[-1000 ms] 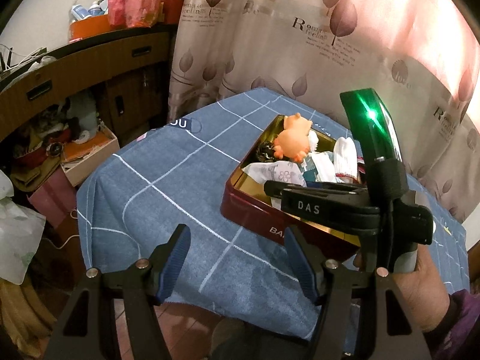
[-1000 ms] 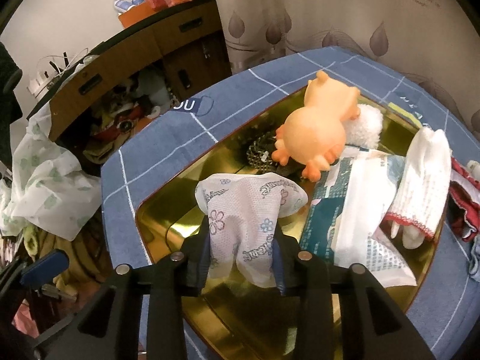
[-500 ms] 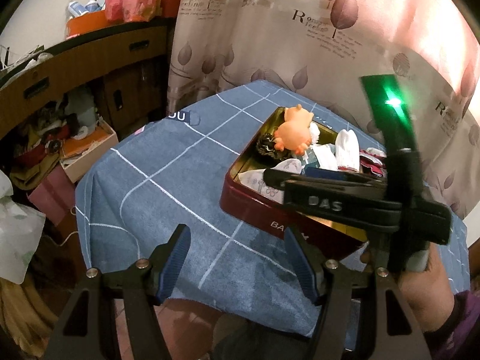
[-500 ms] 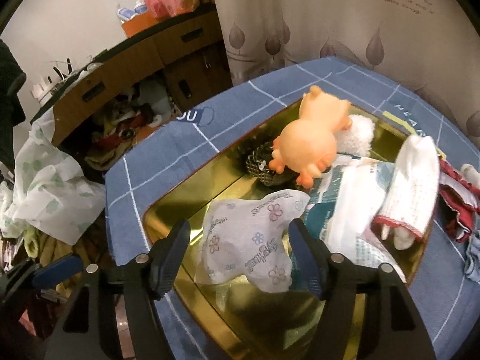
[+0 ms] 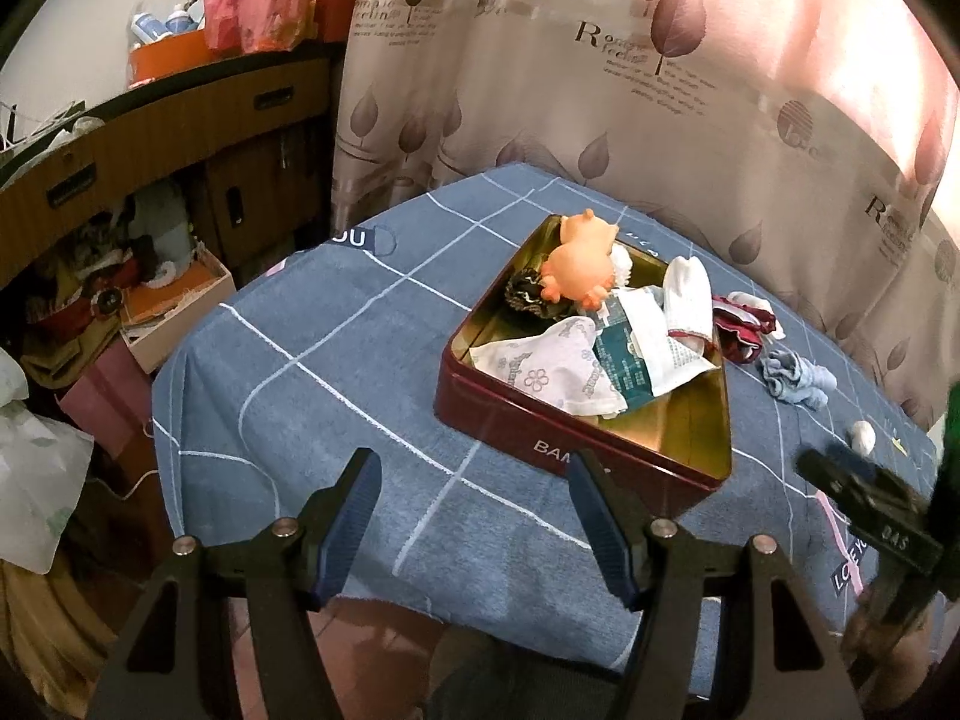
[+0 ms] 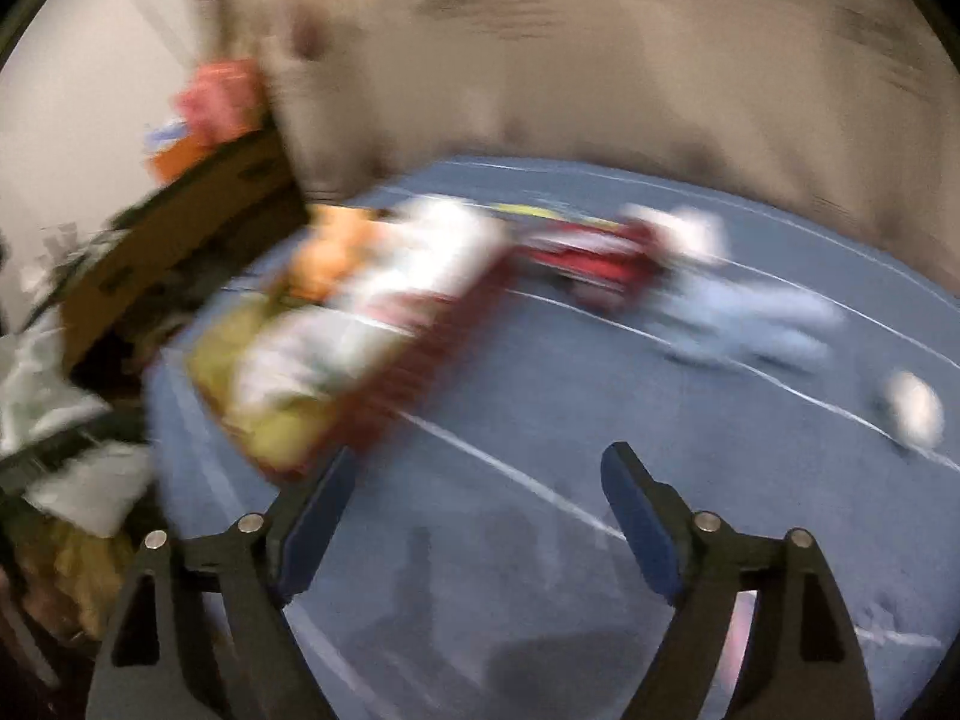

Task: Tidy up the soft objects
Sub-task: 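Grasp the blue fuzzy sock with the left gripper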

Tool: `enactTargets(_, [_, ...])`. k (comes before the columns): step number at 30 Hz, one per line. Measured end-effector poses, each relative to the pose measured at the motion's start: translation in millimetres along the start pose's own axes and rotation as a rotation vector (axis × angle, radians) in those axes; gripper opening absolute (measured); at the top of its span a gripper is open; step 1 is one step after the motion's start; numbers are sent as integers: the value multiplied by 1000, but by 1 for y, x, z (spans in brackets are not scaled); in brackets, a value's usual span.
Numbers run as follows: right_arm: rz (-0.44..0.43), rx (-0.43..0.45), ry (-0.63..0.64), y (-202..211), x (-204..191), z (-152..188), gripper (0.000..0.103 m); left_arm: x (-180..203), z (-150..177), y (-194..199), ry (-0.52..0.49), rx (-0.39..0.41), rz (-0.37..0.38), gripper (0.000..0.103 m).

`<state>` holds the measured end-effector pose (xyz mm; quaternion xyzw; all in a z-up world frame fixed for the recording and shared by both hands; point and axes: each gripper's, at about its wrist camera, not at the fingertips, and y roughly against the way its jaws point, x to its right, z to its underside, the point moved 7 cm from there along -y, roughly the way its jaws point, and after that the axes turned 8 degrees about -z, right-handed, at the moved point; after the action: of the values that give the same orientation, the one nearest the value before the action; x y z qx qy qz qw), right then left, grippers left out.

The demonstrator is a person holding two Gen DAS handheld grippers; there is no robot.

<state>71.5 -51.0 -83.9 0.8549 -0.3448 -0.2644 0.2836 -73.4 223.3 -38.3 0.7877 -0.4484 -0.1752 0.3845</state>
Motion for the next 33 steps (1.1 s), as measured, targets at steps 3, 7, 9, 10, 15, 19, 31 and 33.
enactTargets(3, [153,-27,-66,27,68,23,82,4,0,3,-22,12,-11,67])
enactTargets(7, [353,-26,-129,70,148,47,86,13,1,8,-61,32,-21,67])
enactTargets(9, [454,-22,-144,90,184,57,92,20,3,9,-97,44,-24,67])
enactTargets(10, [491,-25,-154,96,198,61,92,25,4,10,-124,47,-25,67])
enactTargets(15, [582,-58,-282,111,249,82,95,56,13,20,-233,69,49,67])
enactTargets(19, [548,-63,-354,109,260,84,101,86,16,36,-304,97,119,67])
enactTargets(31, [495,-35,-365,111,260,86,102,260,4,36,-667,68,397,67])
enactTargets(33, [483,-21,-372,112,260,86,102,288,0,28,-731,56,443,67])
